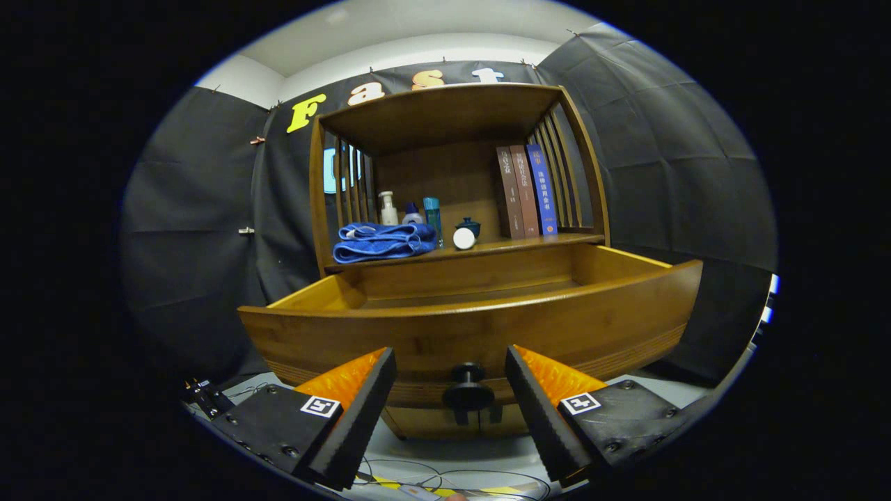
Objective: Pull open the drawer, take out the items inside it, and place them on the countertop above the cabinet.
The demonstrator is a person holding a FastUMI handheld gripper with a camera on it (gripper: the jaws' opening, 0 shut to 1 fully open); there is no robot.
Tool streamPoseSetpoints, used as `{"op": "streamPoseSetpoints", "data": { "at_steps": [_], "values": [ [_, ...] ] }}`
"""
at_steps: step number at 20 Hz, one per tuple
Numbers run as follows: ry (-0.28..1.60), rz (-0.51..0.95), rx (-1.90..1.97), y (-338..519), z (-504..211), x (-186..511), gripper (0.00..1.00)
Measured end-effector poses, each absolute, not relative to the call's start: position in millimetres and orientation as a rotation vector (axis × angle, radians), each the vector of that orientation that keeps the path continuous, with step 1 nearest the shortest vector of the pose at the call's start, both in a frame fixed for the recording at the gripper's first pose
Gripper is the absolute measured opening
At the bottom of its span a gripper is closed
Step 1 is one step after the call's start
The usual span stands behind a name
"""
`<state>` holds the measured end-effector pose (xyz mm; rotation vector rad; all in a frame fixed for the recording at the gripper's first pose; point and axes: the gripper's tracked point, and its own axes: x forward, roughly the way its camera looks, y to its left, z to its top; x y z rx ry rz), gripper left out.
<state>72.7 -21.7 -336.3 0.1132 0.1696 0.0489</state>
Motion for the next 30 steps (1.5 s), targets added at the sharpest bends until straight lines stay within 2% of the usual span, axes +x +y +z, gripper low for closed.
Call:
{"op": "streamPoseSetpoints", "data": {
  "at_steps": [8, 16, 30],
  "values": [
    [0.154, -0.014, 0.096, -33, -352, 90, 0.97],
    [0.141, -0.018, 0.084, -33, -351, 97, 0.99],
    [0.179, -0.015, 0.125, -33, -341, 204, 1.00]
  ]
}}
